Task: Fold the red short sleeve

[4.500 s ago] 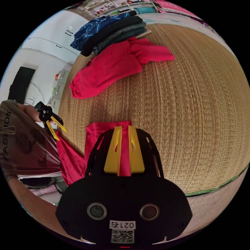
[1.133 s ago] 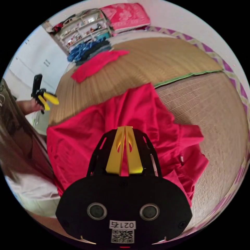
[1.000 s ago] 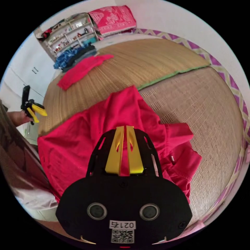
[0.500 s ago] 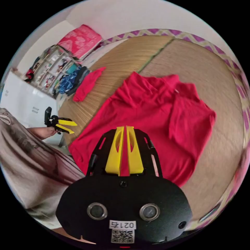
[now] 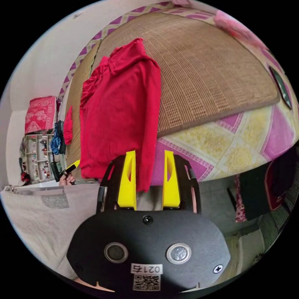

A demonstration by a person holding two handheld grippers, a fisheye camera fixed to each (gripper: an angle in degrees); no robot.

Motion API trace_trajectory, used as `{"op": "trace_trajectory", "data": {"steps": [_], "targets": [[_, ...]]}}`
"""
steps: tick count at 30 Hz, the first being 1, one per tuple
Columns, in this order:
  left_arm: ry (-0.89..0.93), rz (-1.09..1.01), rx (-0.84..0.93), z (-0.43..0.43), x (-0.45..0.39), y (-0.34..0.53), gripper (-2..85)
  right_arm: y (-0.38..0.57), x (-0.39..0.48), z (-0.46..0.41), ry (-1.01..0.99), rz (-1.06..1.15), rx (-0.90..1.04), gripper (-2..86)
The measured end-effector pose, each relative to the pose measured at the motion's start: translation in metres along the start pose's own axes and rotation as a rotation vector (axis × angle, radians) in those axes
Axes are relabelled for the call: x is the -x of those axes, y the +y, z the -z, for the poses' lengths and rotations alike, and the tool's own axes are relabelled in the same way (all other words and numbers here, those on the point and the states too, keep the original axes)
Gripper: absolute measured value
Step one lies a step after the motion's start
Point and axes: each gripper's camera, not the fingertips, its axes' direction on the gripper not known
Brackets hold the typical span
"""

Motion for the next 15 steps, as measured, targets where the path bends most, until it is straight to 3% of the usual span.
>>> {"op": "trace_trajectory", "data": {"steps": [4,9,15], "targets": [[-0.013,0.032,0.026,0.001,-0.016,0.01,13.8,0.027,-0.002,-0.082,-0.084,-0.044,0.087,13.6],[-0.084,0.046,0.034,0.0,-0.039,0.009,13.5,0.034,0.026,-0.141,0.039,0.025,0.082,10.9],[-0.096,0.053,0.038,-0.001,-0.045,0.001,12.3,0.039,0.036,-0.212,-0.06,0.035,0.153,9.9]]}}
